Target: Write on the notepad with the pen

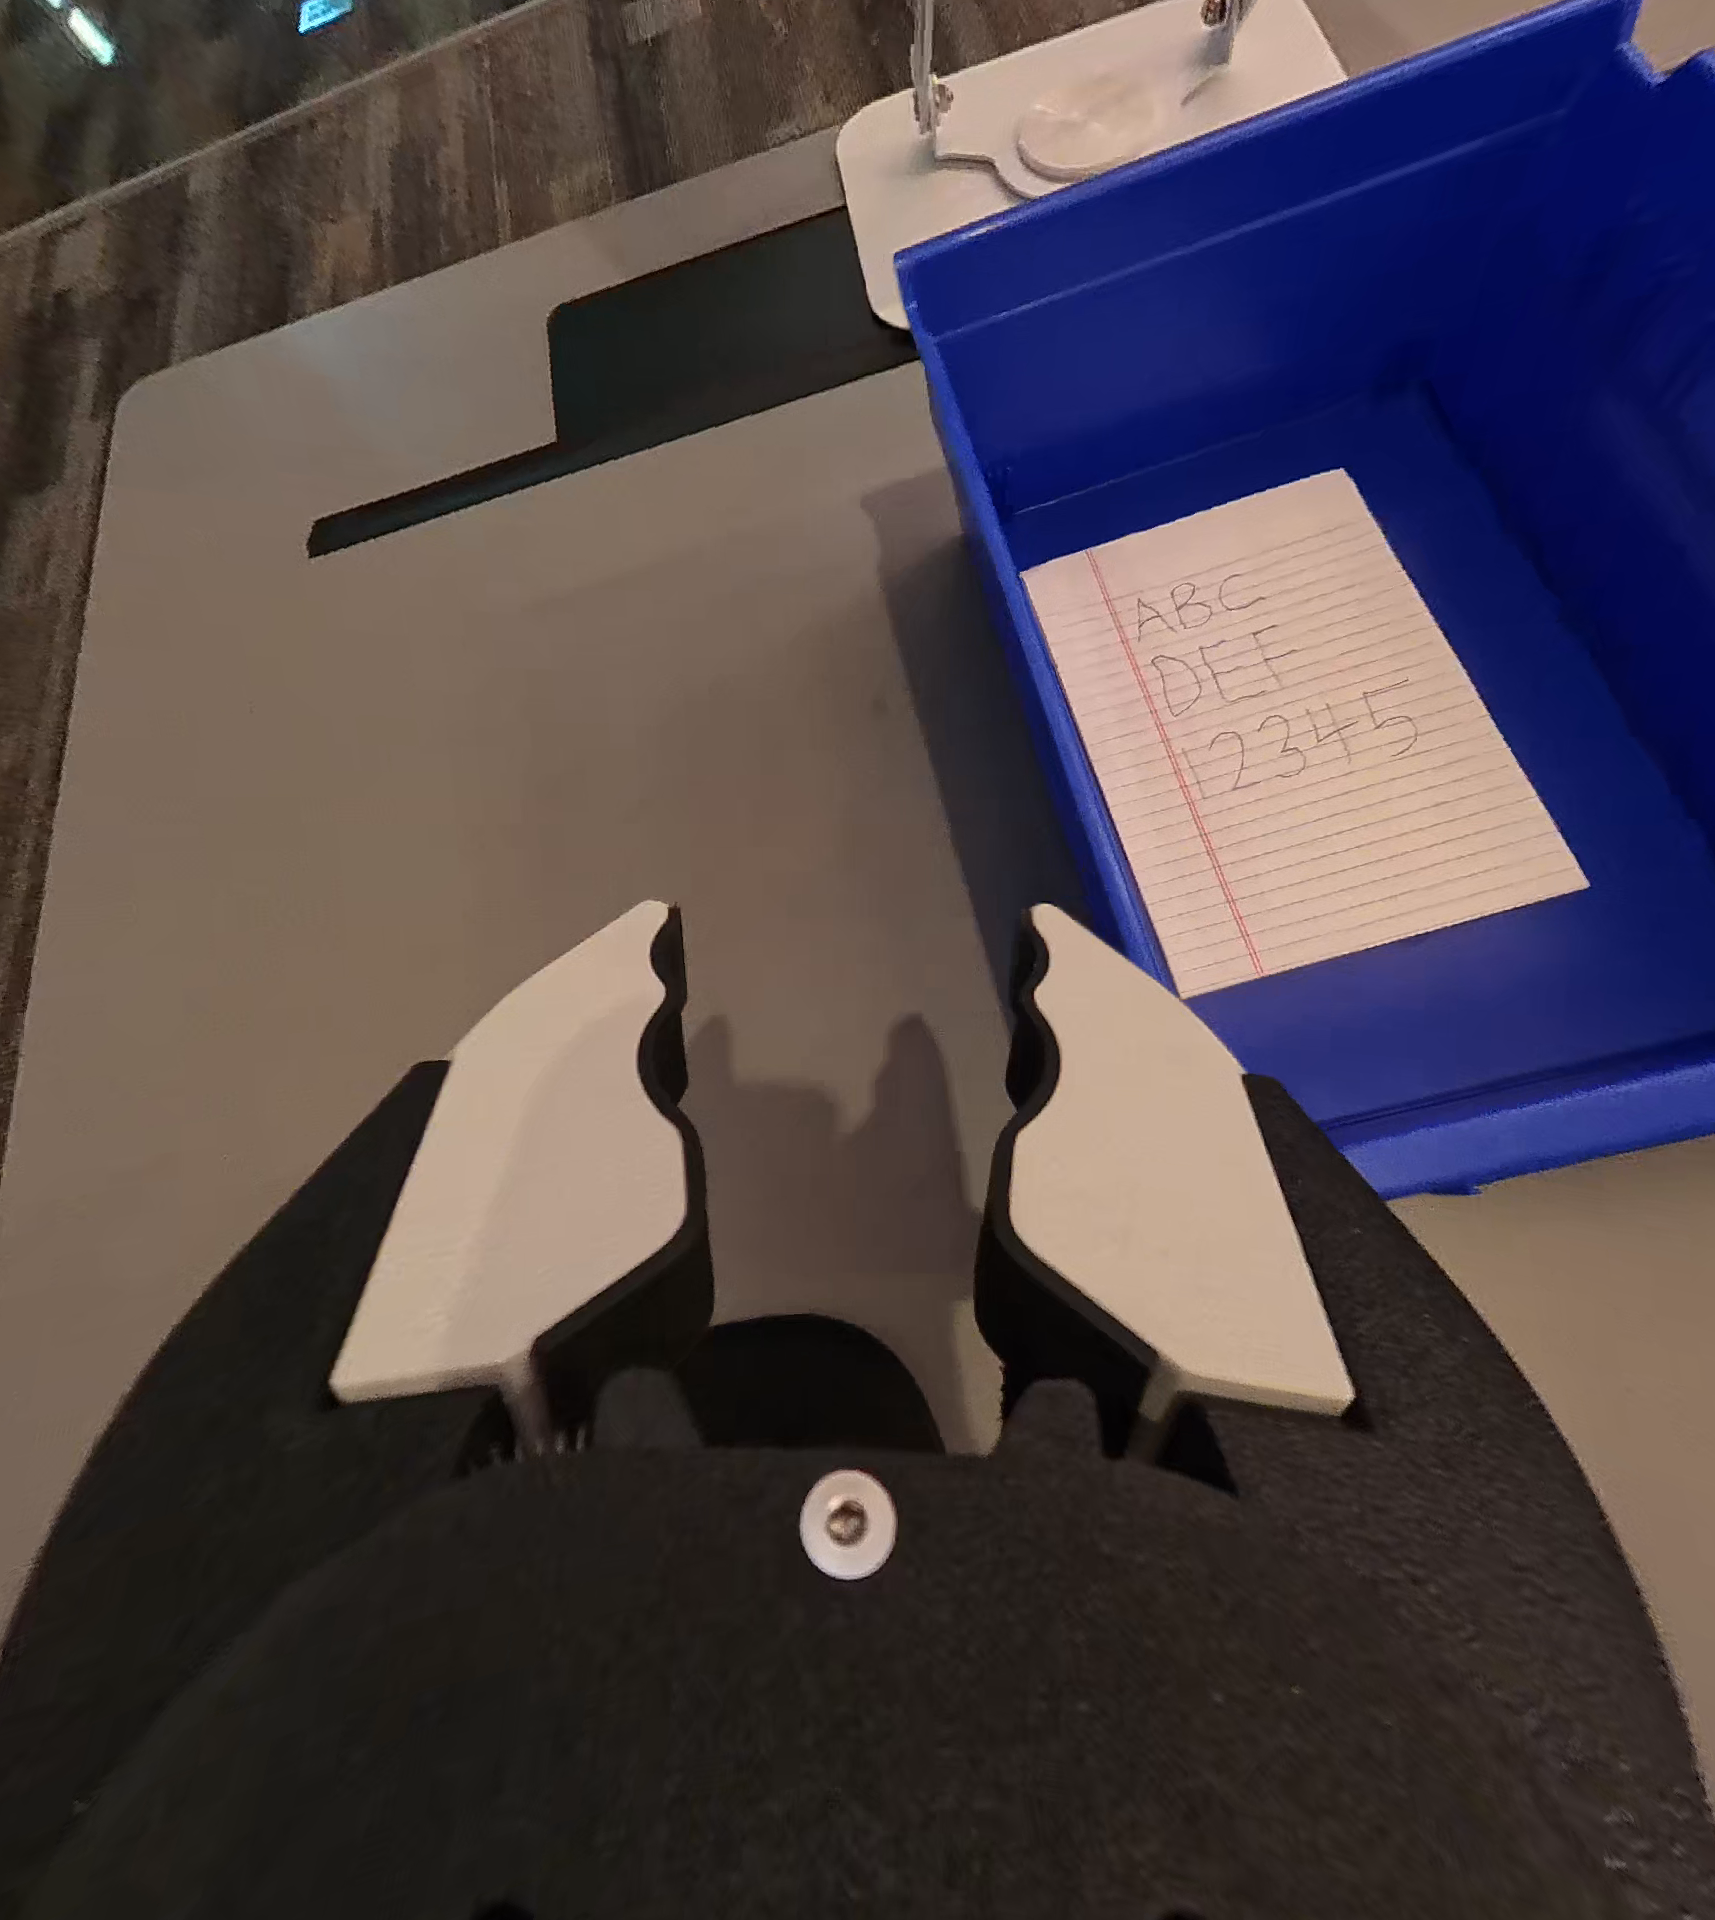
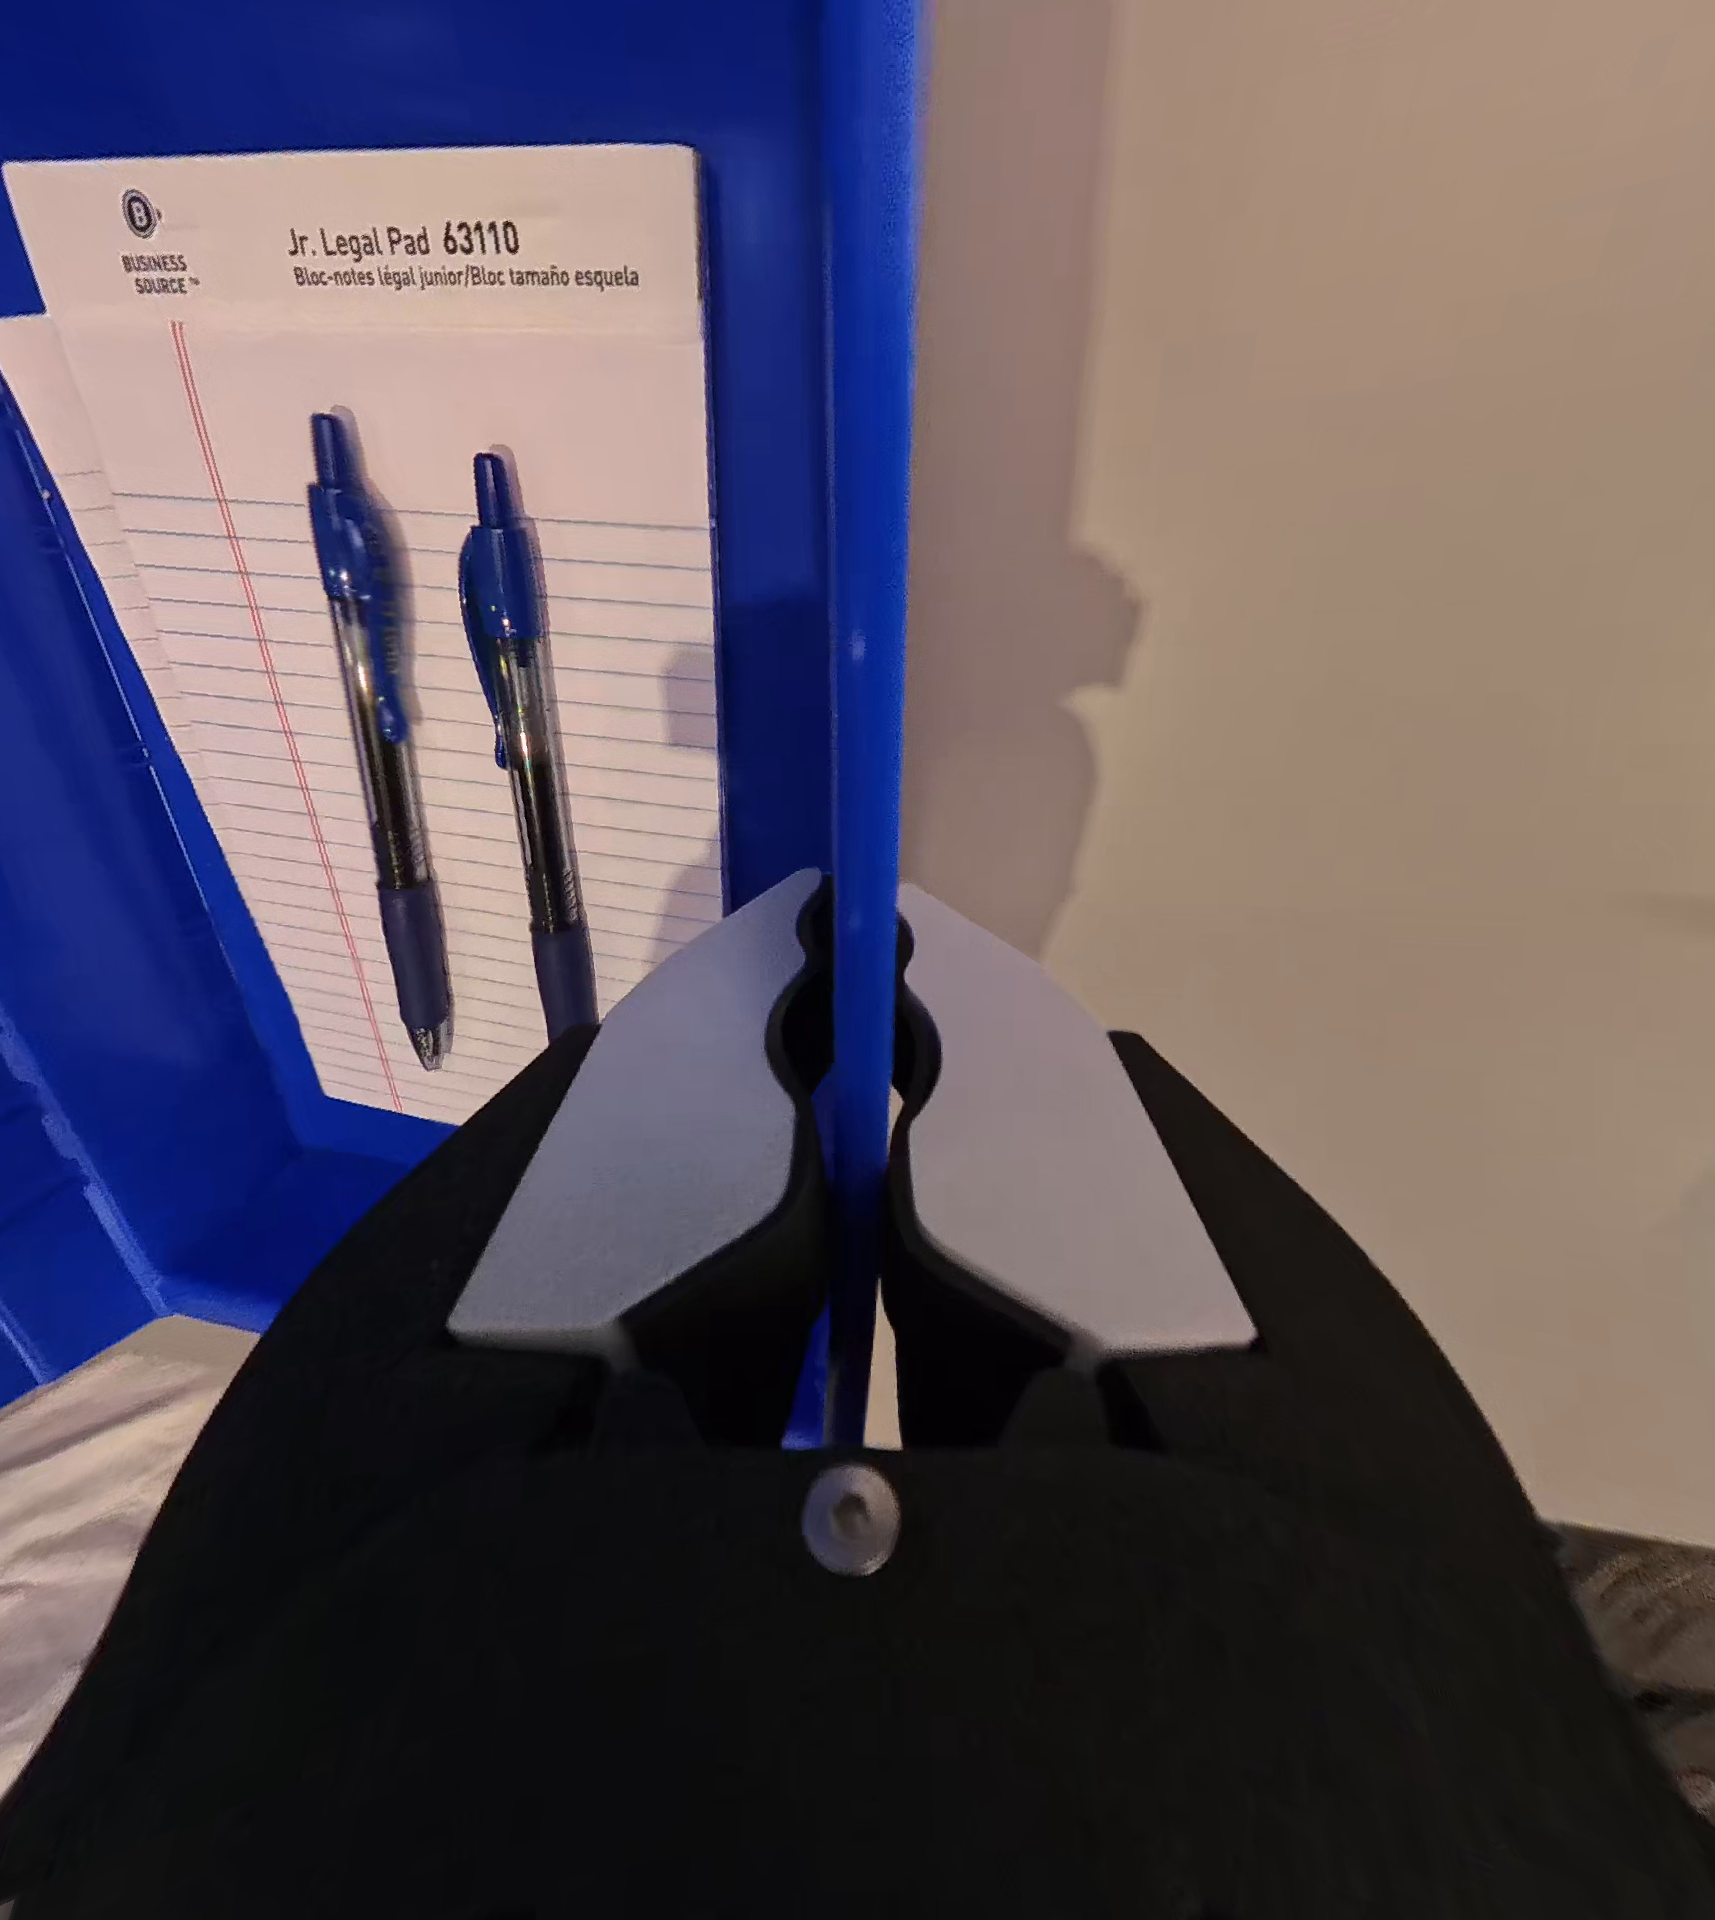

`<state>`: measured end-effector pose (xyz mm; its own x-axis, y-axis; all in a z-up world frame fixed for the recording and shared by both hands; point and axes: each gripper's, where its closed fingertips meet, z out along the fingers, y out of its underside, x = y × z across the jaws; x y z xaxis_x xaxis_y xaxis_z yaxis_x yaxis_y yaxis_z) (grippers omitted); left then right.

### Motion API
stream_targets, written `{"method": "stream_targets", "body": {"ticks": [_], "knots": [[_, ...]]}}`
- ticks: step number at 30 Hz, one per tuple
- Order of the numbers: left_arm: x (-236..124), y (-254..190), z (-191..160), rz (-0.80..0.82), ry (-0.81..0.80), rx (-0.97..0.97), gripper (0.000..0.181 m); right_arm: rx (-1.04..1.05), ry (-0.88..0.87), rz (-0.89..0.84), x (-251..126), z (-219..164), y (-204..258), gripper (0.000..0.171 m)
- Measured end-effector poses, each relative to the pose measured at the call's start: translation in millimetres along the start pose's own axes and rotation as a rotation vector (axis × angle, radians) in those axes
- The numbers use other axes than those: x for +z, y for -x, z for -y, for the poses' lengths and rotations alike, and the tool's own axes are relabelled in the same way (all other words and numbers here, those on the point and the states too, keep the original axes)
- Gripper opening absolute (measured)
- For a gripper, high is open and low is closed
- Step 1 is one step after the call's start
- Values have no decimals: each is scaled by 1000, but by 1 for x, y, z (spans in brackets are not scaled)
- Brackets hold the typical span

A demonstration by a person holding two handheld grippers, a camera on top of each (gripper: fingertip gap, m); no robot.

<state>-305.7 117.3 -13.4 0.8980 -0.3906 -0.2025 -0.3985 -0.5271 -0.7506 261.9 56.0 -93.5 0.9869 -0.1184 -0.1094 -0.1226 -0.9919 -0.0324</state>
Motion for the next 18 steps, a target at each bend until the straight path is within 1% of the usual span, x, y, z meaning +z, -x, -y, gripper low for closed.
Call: {"method": "stream_targets", "body": {"ticks": [2,5,9,11,13,15,18], "knots": [[-5,3,-2,-11,-21,-20,59,16,-2,3,-18,-3,-1,6],[-13,13,-6,7,-39,-27,58,19,-51,27,-53,2,11,6],[-24,26,-12,26,-61,-51,58,-9,-121,38,-108,24,53,6],[-29,33,-16,30,-65,-68,58,-57,-151,36,-132,41,91,6],[-34,43,-23,49,-59,-80,58,-125,-176,45,-149,61,140,6],[-41,55,-33,74,-48,-90,58,-198,-191,66,-157,79,196,6],[-53,77,-49,129,-36,-105,58,-290,-206,110,-156,101,286,6]]}}
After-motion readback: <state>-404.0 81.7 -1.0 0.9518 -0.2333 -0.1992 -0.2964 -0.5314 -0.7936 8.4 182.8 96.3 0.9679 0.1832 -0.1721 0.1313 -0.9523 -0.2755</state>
